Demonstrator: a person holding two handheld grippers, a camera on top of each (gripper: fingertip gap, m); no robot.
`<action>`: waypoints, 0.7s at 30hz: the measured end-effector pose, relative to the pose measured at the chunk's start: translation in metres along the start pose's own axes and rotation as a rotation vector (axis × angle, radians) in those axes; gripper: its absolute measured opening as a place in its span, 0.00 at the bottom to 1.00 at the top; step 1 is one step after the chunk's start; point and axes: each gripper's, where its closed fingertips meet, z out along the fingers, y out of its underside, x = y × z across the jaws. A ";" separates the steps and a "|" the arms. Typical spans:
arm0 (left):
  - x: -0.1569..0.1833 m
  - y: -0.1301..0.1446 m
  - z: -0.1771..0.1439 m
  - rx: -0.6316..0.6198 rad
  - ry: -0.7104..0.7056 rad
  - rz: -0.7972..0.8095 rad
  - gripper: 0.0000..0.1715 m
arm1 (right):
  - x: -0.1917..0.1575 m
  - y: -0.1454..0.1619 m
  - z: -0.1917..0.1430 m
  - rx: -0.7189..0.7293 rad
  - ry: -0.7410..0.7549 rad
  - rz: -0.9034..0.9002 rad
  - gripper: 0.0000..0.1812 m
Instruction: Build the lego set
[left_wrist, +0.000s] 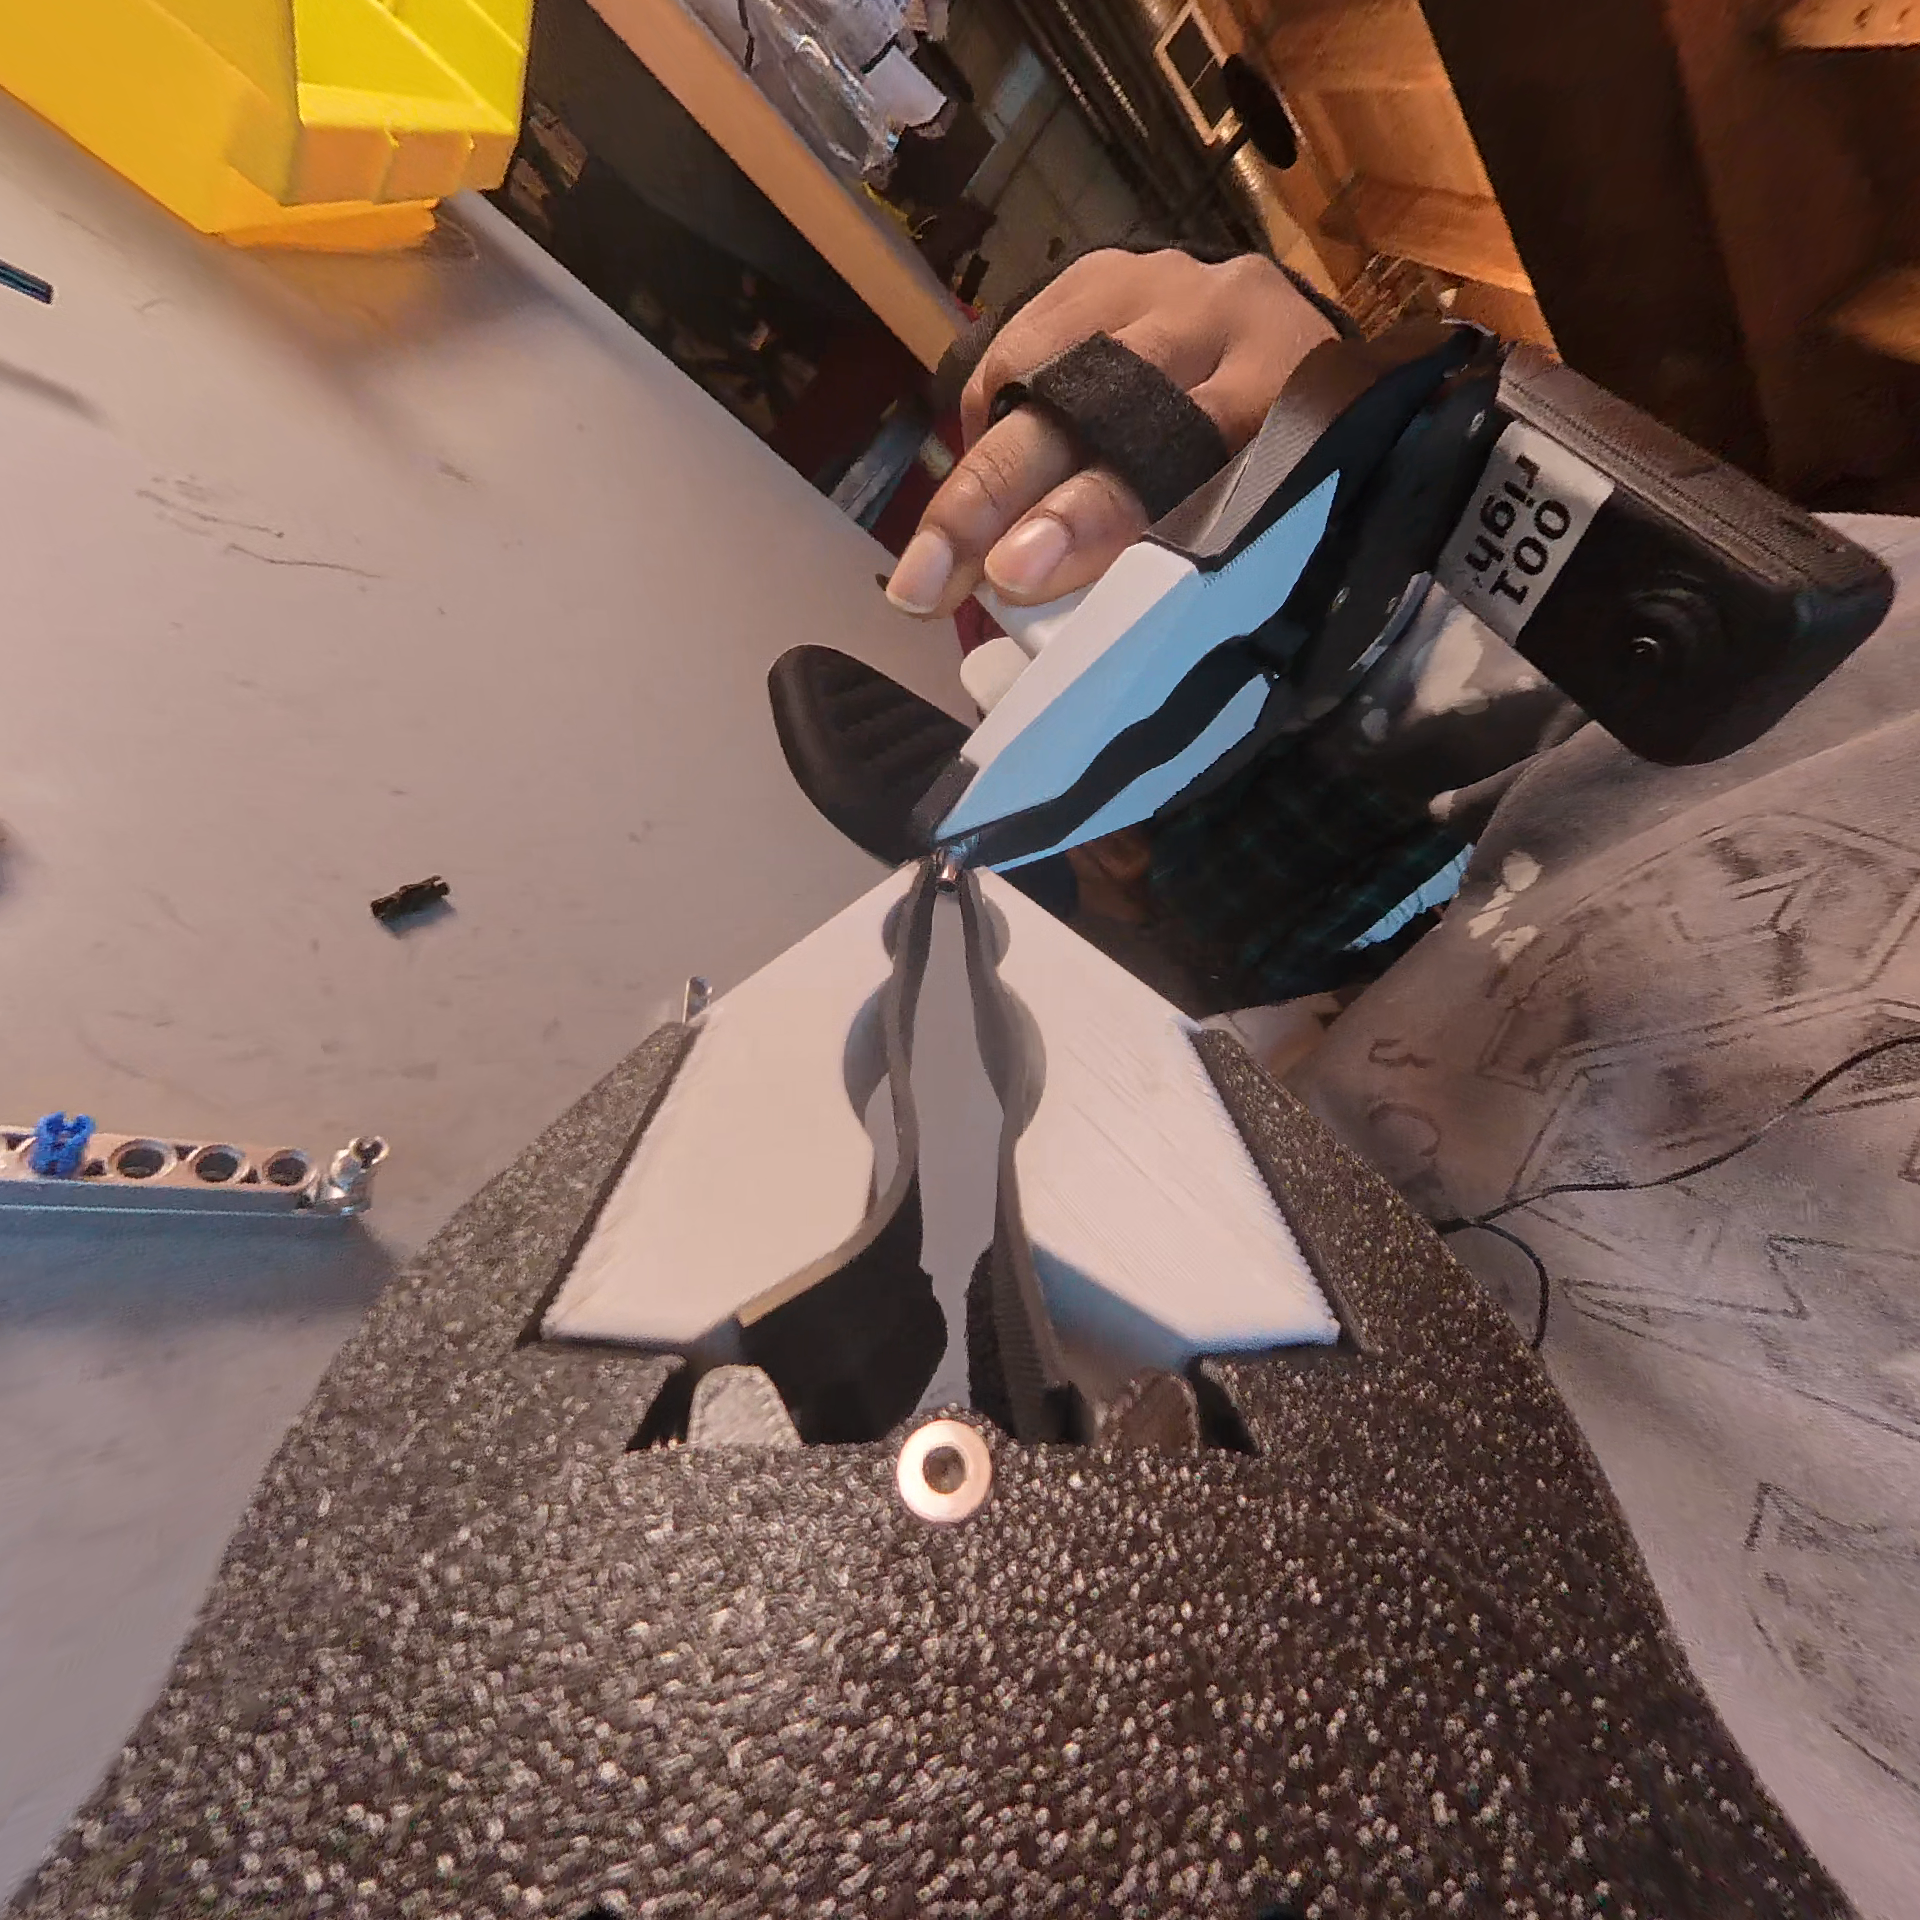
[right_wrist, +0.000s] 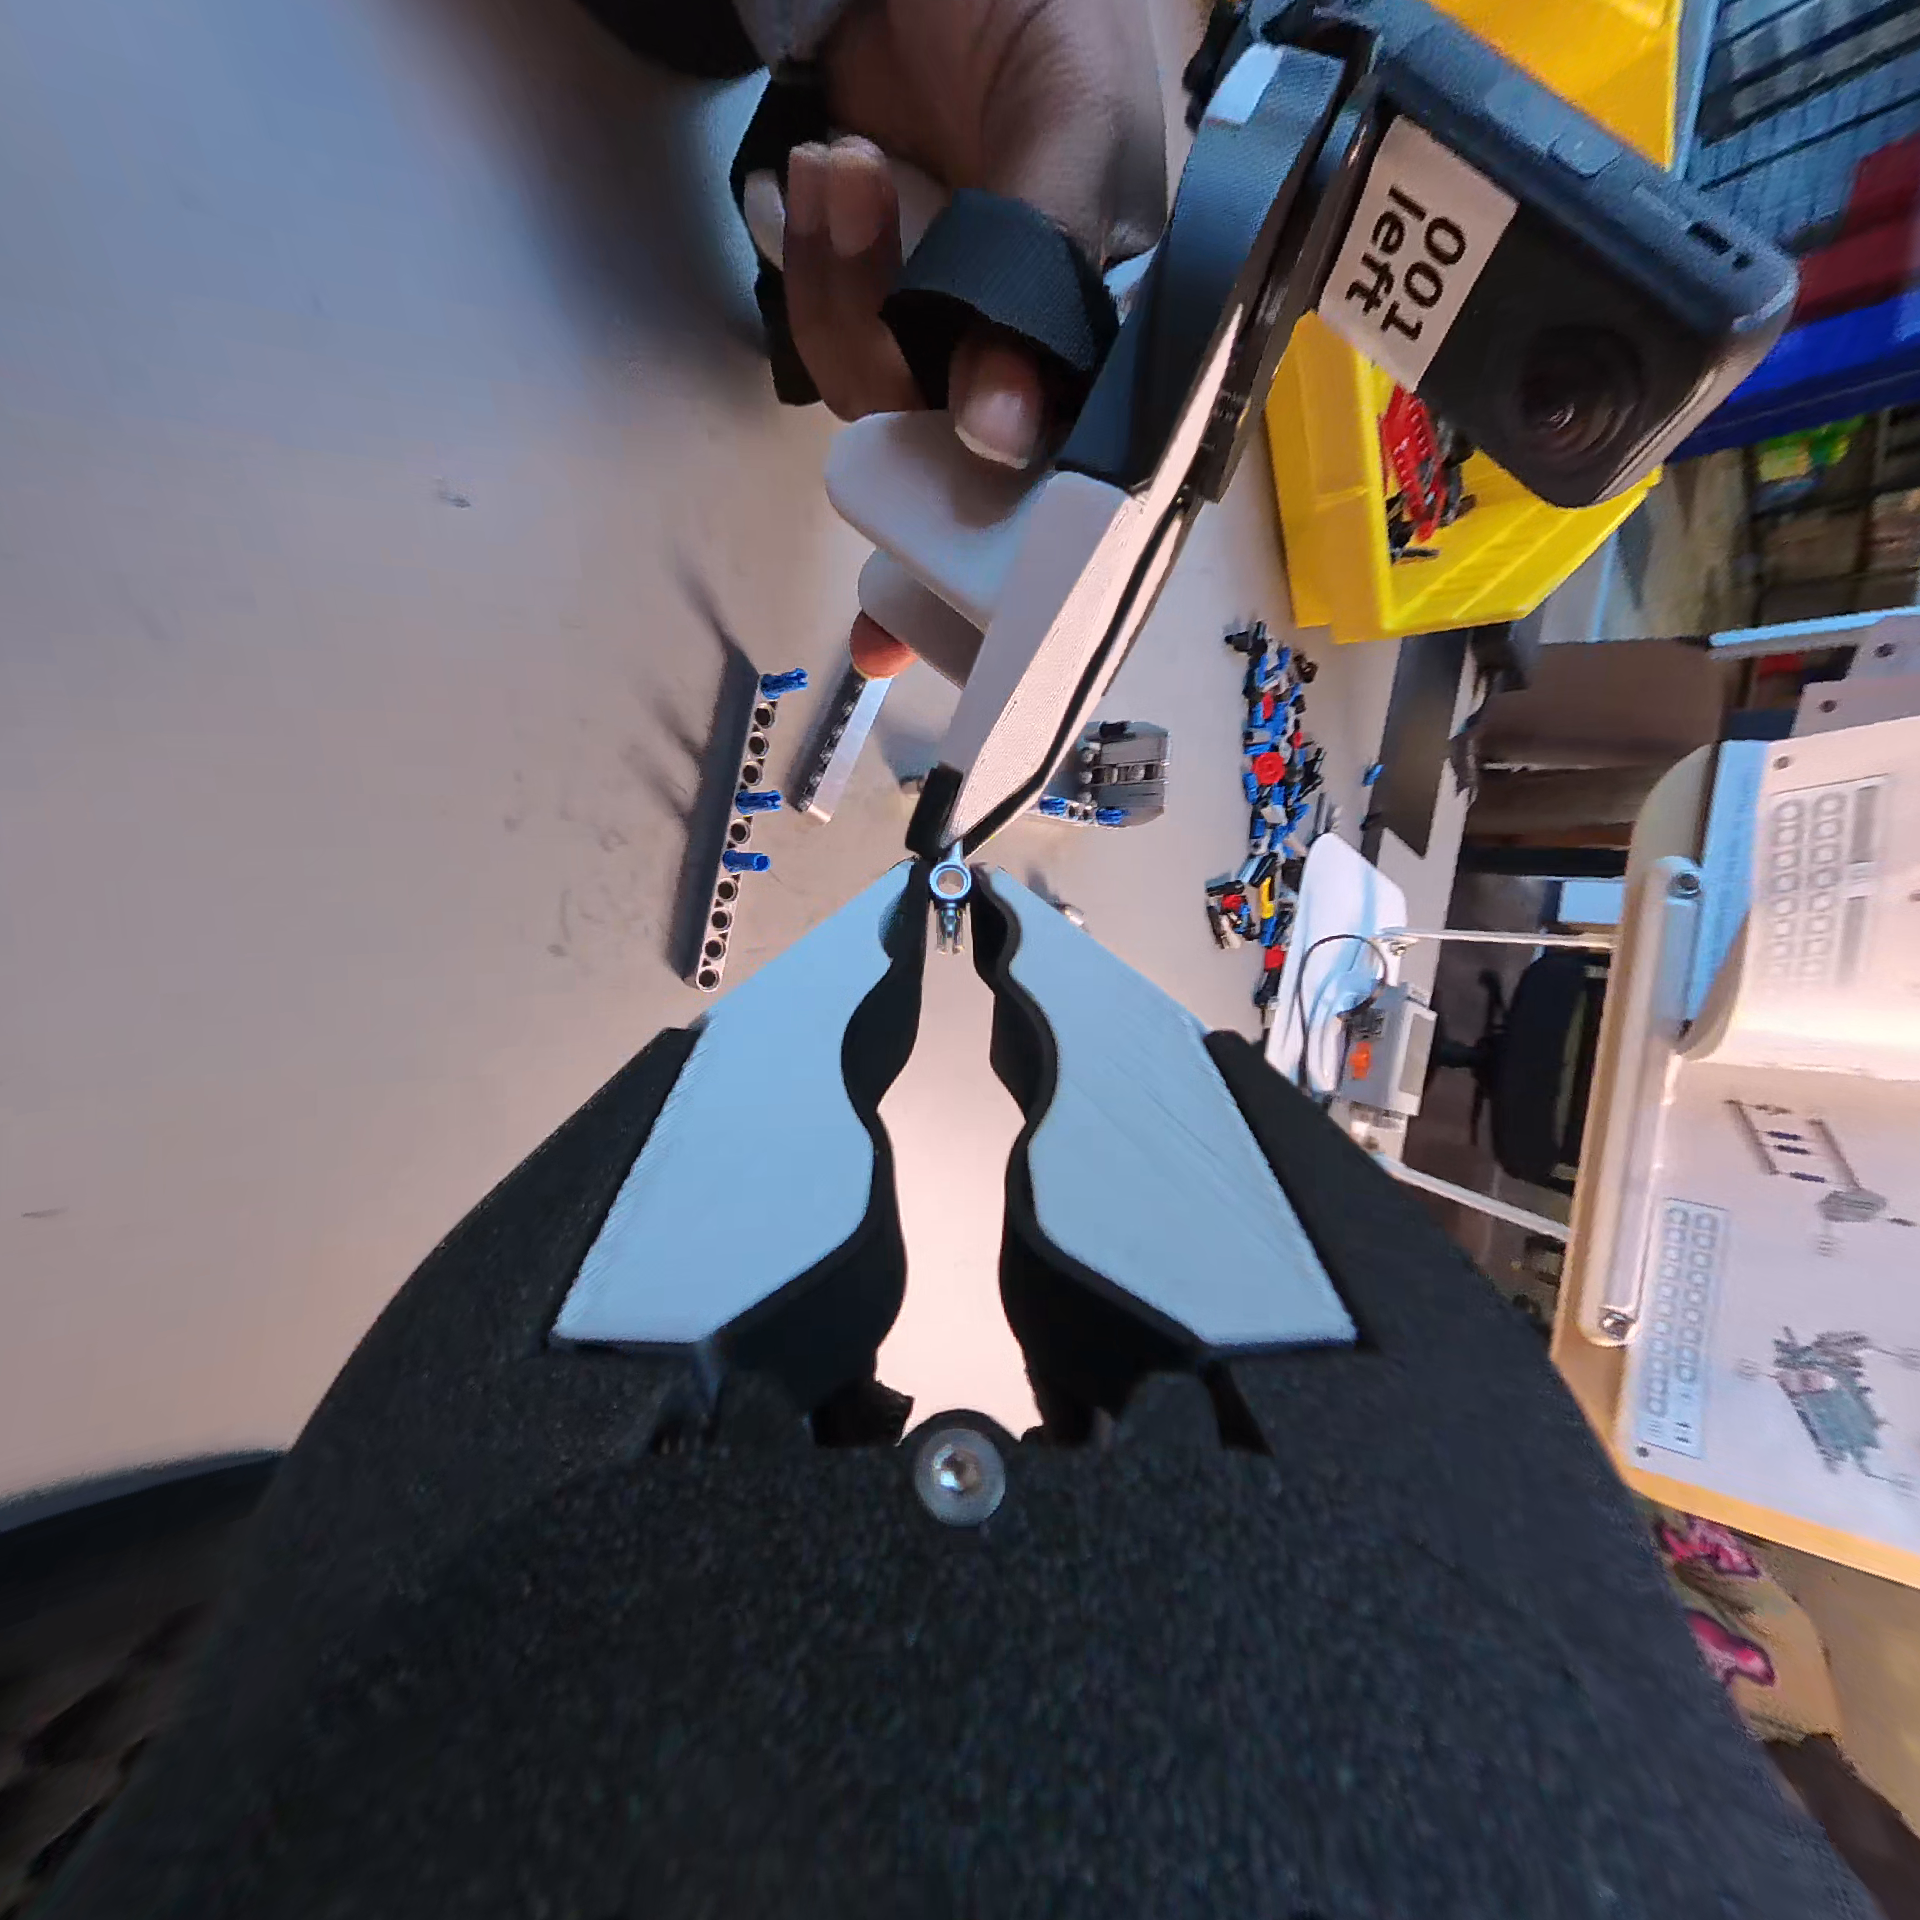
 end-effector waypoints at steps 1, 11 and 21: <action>0.002 -0.001 0.000 0.003 0.005 0.020 0.01 | 0.001 -0.002 -0.002 0.010 0.004 0.000 0.03; 0.020 -0.015 -0.001 0.060 -0.098 0.409 0.01 | 0.006 -0.012 -0.027 0.314 -0.292 0.789 0.06; 0.023 -0.016 -0.001 0.066 -0.104 0.441 0.01 | 0.010 -0.017 -0.028 0.385 -0.305 0.899 0.04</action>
